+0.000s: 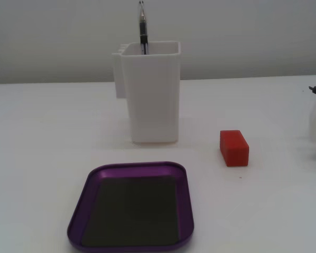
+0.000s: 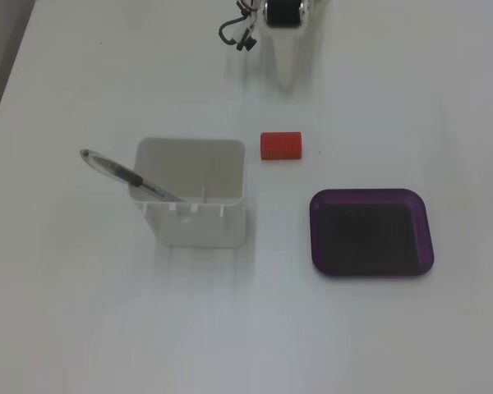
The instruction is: Pick up the red cube and place it in the box.
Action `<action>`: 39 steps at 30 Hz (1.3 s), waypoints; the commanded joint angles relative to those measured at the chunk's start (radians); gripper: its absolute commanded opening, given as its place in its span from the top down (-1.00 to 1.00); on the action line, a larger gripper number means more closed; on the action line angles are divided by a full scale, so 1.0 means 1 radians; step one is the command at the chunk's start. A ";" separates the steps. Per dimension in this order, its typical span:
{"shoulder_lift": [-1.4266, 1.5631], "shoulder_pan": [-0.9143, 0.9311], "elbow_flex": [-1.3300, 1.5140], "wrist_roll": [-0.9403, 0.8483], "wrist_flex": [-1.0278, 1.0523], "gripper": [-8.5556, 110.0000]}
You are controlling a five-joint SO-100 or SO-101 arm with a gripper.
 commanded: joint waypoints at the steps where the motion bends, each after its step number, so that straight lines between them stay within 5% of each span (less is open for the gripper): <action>1: 0.061 -0.005 0.006 0.002 -0.014 0.86; 39: 0.048 -0.002 -0.091 0.002 -0.179 0.83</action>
